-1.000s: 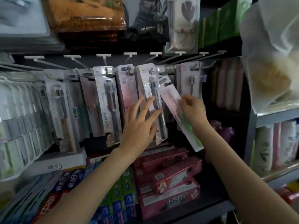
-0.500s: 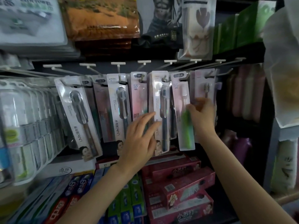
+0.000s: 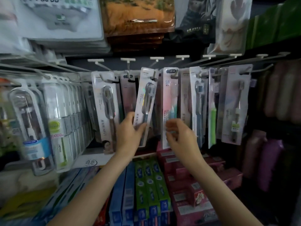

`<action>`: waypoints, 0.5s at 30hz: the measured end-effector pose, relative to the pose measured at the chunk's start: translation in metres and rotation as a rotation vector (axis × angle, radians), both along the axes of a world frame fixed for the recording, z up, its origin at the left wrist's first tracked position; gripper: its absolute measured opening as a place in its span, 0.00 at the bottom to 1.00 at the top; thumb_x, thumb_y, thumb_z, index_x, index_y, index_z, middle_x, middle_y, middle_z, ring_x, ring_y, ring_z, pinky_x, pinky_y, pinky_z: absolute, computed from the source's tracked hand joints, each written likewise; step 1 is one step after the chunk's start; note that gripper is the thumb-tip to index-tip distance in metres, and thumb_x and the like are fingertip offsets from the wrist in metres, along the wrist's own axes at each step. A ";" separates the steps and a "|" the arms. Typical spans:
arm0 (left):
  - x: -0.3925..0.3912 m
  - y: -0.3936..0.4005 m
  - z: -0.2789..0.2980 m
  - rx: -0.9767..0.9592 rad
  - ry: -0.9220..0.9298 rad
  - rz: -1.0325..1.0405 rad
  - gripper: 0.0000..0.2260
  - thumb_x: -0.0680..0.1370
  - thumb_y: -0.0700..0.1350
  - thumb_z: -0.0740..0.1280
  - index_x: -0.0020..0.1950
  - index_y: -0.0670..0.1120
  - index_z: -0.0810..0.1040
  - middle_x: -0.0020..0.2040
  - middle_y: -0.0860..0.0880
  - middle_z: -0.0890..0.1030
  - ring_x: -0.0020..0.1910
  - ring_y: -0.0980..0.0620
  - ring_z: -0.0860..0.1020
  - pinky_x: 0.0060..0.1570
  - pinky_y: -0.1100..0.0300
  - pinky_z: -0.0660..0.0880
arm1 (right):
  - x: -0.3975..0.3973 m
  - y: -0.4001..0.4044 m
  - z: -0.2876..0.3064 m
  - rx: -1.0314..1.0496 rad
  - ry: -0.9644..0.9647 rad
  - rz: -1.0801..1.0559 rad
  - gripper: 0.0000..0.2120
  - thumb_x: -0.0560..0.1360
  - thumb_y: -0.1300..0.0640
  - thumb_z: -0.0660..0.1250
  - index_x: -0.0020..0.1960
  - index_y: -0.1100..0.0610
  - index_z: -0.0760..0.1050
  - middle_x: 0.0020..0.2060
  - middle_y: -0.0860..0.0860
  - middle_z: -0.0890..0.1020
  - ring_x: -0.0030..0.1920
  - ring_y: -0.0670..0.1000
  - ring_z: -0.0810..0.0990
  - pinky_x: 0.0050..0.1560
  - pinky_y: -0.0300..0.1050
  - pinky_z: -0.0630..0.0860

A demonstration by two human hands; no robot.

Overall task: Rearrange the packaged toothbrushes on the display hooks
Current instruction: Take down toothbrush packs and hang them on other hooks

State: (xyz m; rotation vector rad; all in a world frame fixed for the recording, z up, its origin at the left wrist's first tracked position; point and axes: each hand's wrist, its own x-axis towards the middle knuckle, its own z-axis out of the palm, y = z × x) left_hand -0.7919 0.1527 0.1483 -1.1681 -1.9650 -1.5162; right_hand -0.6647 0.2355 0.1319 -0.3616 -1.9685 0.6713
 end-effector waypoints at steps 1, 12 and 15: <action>-0.004 -0.008 0.003 -0.027 0.035 0.028 0.11 0.75 0.43 0.68 0.56 0.43 0.74 0.43 0.54 0.76 0.36 0.60 0.72 0.31 0.71 0.66 | -0.004 0.000 -0.004 -0.014 -0.035 0.000 0.13 0.76 0.65 0.62 0.61 0.60 0.71 0.53 0.51 0.78 0.51 0.45 0.75 0.52 0.32 0.71; -0.025 -0.052 0.032 -0.217 0.263 0.084 0.13 0.76 0.44 0.66 0.60 0.45 0.69 0.51 0.53 0.77 0.40 0.55 0.74 0.31 0.73 0.68 | -0.072 -0.014 -0.020 -0.141 -0.054 -0.085 0.28 0.76 0.60 0.65 0.72 0.63 0.58 0.67 0.57 0.69 0.68 0.54 0.67 0.62 0.35 0.62; -0.031 -0.053 0.037 -0.247 0.203 -0.007 0.13 0.76 0.43 0.66 0.60 0.46 0.70 0.50 0.53 0.77 0.42 0.59 0.72 0.32 0.72 0.66 | -0.087 -0.008 -0.019 -0.293 -0.041 -0.104 0.27 0.75 0.61 0.66 0.71 0.62 0.58 0.65 0.58 0.71 0.65 0.56 0.70 0.61 0.41 0.67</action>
